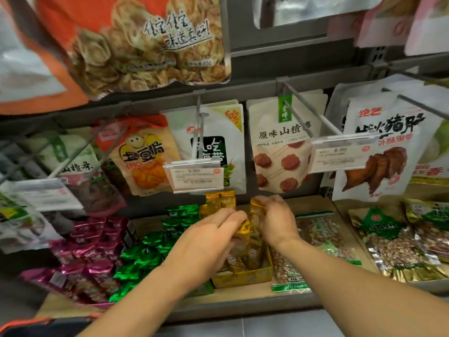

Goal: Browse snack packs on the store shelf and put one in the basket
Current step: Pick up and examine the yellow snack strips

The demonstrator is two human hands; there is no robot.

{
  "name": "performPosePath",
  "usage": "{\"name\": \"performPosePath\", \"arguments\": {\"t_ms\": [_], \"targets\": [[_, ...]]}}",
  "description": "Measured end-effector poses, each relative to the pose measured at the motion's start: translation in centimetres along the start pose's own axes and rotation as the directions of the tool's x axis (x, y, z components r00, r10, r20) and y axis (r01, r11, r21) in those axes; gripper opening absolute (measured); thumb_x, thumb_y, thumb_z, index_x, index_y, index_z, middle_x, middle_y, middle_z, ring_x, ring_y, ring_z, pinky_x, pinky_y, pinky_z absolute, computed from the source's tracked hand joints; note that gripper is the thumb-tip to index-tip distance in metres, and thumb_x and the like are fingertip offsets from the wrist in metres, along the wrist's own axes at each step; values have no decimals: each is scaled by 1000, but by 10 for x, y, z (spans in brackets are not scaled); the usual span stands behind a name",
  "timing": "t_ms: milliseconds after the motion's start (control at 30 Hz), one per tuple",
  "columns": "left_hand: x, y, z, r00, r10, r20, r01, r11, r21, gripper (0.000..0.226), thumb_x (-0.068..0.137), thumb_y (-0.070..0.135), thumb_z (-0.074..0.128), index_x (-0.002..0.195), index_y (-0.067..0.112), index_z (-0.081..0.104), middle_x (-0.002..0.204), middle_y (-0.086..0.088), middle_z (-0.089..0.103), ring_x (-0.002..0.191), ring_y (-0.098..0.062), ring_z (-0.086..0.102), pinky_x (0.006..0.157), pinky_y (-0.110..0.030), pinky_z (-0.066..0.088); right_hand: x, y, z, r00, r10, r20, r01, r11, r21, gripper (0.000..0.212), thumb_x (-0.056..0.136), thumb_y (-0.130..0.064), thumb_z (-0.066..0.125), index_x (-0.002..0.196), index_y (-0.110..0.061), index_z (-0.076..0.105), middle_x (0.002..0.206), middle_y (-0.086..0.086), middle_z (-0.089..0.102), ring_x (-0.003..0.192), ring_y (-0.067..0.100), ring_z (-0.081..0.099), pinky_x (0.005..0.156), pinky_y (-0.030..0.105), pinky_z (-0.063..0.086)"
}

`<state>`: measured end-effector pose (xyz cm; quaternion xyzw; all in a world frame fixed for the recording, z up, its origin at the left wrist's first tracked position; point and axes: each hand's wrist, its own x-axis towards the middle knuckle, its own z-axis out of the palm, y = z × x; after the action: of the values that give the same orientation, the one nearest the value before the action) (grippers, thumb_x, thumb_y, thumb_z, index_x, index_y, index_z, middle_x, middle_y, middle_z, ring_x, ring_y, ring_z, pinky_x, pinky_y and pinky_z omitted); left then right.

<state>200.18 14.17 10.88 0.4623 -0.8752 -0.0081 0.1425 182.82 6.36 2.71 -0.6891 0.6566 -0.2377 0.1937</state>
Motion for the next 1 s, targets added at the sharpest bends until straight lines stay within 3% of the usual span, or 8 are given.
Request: {"name": "performPosePath", "arguments": {"t_ms": [200,300,467,567,667,733,833,1000], "targets": [[-17,-12,-7,998,61,3,-61,998,-16,54,84,17,72,130,26,46,132,3,56,112,-15,59,91,-29,53,5,0,1,992,-33,-121,38,998,41,31,85,-1,61,111,-17,68,112,7,59,102,27,60,84,26,43],[-22,-16,-11,997,69,-18,-70,997,-43,55,82,17,72,128,29,45,131,6,56,110,-13,60,88,-27,54,13,-5,-1,980,-86,-177,104,990,94,32,85,4,58,111,-12,68,107,3,57,98,20,56,75,12,29],[-28,-19,-15,997,54,-62,-58,995,-76,56,82,18,72,127,33,41,132,7,54,110,-15,61,89,-30,54,7,-5,2,993,-116,14,115,992,56,62,86,2,57,142,-19,47,148,8,39,133,24,44,110,25,35],[-30,-19,-16,995,53,-86,-60,995,-79,54,83,21,72,127,34,44,130,10,55,110,-10,60,91,-23,50,0,-9,-13,994,-104,38,106,992,-70,73,88,-2,56,152,-25,30,159,7,24,143,26,32,114,31,33],[-33,-16,-21,991,13,-134,-32,989,-143,49,82,26,74,127,28,56,125,8,61,111,-9,60,96,-21,48,-11,-23,-38,939,-145,312,166,985,-40,67,88,-9,64,147,-27,38,152,2,38,136,20,41,109,29,39],[-33,-10,-27,977,-97,-188,44,962,-268,47,80,26,77,125,25,63,120,8,66,111,-7,61,98,-25,49,-27,-36,-56,754,-112,647,71,993,90,78,83,-16,75,148,-30,35,150,-3,42,134,17,43,110,27,37],[-33,6,-37,928,-337,-158,203,815,-543,39,79,23,78,117,24,70,110,14,70,104,0,63,95,-30,52,-56,-57,-81,522,-214,826,-114,942,316,79,80,-22,79,144,-36,37,145,-8,49,131,11,47,111,34,40],[-55,25,-59,861,-496,114,332,378,-864,21,94,23,58,95,32,77,96,6,76,94,-11,70,75,-26,57,-100,-84,-95,654,-287,700,-145,861,488,25,90,-18,69,113,-18,62,101,-1,70,98,15,64,100,36,48]]}}
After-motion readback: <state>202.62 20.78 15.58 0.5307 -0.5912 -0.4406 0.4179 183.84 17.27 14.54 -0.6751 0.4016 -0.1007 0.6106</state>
